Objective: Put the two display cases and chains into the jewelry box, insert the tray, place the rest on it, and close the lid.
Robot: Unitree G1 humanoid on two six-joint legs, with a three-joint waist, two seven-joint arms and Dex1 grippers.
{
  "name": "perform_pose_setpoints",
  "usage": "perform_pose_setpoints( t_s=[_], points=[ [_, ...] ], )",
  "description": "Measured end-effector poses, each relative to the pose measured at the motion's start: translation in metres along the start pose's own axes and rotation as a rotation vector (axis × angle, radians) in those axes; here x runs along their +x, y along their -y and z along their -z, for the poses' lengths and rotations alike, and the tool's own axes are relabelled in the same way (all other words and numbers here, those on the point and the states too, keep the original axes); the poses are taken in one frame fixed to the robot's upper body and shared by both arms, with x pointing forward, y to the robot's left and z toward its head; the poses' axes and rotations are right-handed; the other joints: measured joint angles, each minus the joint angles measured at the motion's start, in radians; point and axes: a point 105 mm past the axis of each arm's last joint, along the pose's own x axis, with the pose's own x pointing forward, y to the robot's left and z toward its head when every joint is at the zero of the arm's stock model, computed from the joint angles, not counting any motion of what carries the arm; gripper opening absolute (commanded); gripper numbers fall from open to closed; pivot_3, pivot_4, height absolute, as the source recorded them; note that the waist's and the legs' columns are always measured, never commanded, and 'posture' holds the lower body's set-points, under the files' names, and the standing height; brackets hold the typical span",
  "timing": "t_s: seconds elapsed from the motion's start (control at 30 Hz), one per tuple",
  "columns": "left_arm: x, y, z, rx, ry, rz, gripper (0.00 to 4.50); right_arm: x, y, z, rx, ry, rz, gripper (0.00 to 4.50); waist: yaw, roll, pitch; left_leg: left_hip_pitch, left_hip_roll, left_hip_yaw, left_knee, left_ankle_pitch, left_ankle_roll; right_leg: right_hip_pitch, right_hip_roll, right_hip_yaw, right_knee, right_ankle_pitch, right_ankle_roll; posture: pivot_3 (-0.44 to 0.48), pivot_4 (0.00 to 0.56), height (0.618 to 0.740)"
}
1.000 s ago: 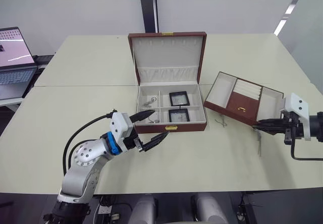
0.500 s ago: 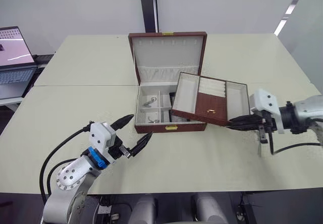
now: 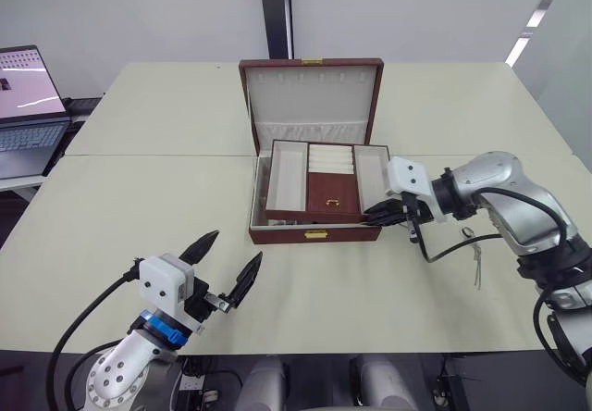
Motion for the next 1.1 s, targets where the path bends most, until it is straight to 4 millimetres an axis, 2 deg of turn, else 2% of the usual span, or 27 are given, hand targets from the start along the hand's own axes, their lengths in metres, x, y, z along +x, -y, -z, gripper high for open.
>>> perform_pose_setpoints(
  t_s=[0.3, 0.77, 1.1],
  points=[
    [-0.005, 0.003, -0.009, 0.012, 0.022, -0.035, 4.5, 0.016, 0.01, -0.008, -0.038, -0.044, 0.0, 0.03, 0.0, 0.0, 0.0, 0.0, 0.0, 0.0, 0.0, 0.0, 0.0, 0.0, 0.0, 0.0, 0.0, 0.0, 0.0, 0.0, 0.15, 0.74],
    [0.004, -0.002, -0.018, 0.032, 0.059, -0.046, 4.5, 0.016, 0.012, -0.004, -0.015, -0.074, 0.01, 0.03, 0.0, 0.0, 0.0, 0.0, 0.0, 0.0, 0.0, 0.0, 0.0, 0.0, 0.0, 0.0, 0.0, 0.0, 0.0, 0.0, 0.15, 0.74],
    [0.006, -0.001, -0.017, 0.026, 0.057, -0.037, 4.5, 0.019, 0.012, -0.003, -0.012, -0.086, 0.016, 0.03, 0.0, 0.0, 0.0, 0.0, 0.0, 0.0, 0.0, 0.0, 0.0, 0.0, 0.0, 0.0, 0.0, 0.0, 0.0, 0.0, 0.15, 0.74]
  ],
)
